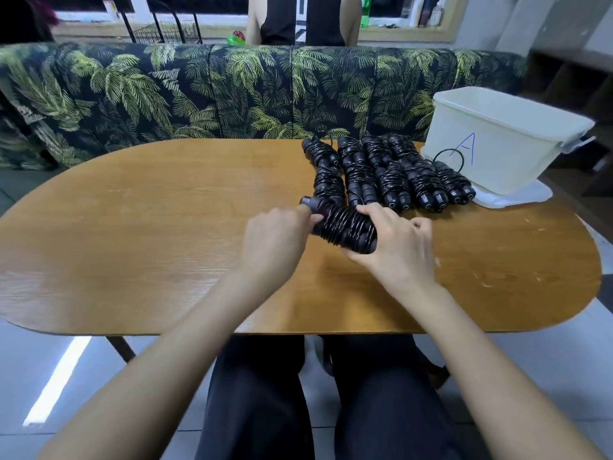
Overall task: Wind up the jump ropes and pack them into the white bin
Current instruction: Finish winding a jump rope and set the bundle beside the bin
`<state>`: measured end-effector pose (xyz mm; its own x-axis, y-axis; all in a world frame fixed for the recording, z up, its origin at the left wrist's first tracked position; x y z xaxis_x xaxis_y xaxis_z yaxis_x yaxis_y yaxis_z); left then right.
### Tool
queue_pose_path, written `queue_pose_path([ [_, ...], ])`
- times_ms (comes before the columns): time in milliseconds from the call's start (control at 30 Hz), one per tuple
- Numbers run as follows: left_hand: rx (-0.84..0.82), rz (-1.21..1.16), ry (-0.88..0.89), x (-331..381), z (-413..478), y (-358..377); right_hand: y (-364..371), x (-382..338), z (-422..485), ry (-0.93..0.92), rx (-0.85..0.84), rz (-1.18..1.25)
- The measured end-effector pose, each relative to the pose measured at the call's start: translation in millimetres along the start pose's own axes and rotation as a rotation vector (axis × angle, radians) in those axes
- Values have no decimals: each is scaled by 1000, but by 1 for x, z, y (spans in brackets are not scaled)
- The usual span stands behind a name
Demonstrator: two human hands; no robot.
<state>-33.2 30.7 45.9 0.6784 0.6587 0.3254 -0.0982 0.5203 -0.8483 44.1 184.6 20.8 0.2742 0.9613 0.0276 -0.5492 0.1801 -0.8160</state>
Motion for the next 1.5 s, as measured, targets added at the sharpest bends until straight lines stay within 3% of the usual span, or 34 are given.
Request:
queue_pose_path([
  [100, 105, -669, -141, -10, -12, 18, 2, -1, -4, 132, 28, 135],
  [233, 134, -1083, -257, -6, -19, 24, -1, -9, -12, 254, 74, 363],
  [333, 75, -1238, -253, -9, -19, 22, 2, -11, -17, 328, -77, 553],
  [467, -45, -1168, -291, -12, -21, 15, -2, -9, -14, 58, -307, 467],
  [567, -92, -1008, -197, -3, -18, 6, -6, -17, -14, -90, -386, 427],
  [800, -110, -1003, -235, -3, -19, 9, -1, -17, -23, 30, -199, 620],
  [1000, 156, -579, 32, 0, -32, 3, -2, -22, -25, 83, -203, 664],
  [1067, 223, -593, 77, 4, -37, -5, -3, -21, -24, 112, -198, 690],
  [1167, 251, -837, 24, 5, -39, -13, -6, -21, -23, 130, -182, 741],
  [1333, 254, -1567, -480, -4, -37, -9, -15, -20, -22, 254, -270, 1113],
  [1433, 43, -1885, -681, -6, -33, 2, -15, -26, -25, 357, -417, 1495],
  [1500, -124, -2075, -684, 0, -30, 2, -12, -32, -30, 388, -528, 1722],
])
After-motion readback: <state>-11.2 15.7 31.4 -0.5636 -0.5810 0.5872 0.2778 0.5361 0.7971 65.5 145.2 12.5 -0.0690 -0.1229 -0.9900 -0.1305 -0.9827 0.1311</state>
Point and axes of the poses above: each hand's wrist, its own z-axis towards the middle knuckle, its own y-axis out of the palm, x = y × z, the point moved 3 cm from there along z, towards the middle knuckle, and after that the axes turned 13 degrees about -z, right-handed, at the moved point
